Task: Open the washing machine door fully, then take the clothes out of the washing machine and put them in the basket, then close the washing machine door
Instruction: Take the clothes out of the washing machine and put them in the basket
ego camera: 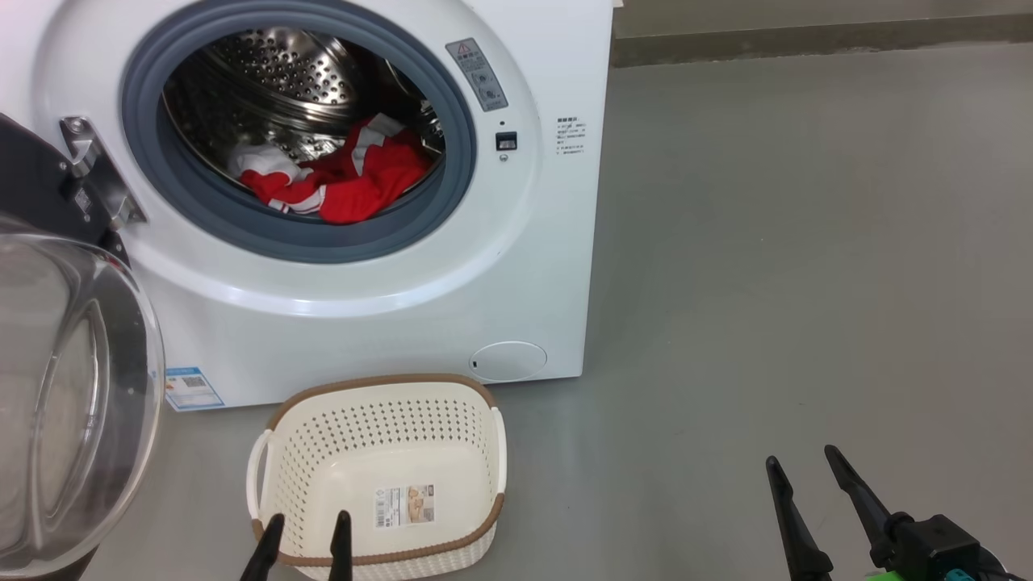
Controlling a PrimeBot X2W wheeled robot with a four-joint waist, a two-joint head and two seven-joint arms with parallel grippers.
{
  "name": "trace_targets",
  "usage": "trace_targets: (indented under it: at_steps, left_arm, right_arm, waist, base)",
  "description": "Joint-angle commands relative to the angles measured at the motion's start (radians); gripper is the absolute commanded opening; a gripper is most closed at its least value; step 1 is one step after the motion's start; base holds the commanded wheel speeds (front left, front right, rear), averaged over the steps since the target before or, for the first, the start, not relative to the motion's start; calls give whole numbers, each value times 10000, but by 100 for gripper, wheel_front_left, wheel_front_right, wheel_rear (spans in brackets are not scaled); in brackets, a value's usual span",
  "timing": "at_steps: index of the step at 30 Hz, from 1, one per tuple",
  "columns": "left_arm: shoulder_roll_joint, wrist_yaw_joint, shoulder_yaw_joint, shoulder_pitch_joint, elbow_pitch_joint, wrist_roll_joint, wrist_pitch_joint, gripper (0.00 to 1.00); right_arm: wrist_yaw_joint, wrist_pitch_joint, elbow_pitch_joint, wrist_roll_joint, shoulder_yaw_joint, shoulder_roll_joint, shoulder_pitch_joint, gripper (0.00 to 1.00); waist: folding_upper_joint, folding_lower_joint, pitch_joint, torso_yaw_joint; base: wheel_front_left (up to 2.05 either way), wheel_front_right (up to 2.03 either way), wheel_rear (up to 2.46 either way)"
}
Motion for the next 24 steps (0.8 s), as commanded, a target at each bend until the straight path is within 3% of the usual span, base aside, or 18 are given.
trace_targets:
  at_steps: [1, 16, 24]
  left_arm:
    - [58, 103, 268, -289, -247, 34, -74, 100]
    - [183, 87, 198, -374, -236, -55, -150, 100]
    - [218, 173, 192, -378, -220, -56, -250, 100]
  right_arm:
    - [35, -65, -233, 32, 207, -133, -127, 100]
    - [35, -65, -178, 12, 218, -133, -150, 100]
    - [35, -65, -153, -1, 247, -133, -134, 100]
  waist:
    - [0, 0, 10, 15]
    - [0, 0, 20, 58]
    - [0, 0, 5, 63]
  base:
    - [73, -73, 0]
    - [140, -140, 0]
    - [61, -61, 0]
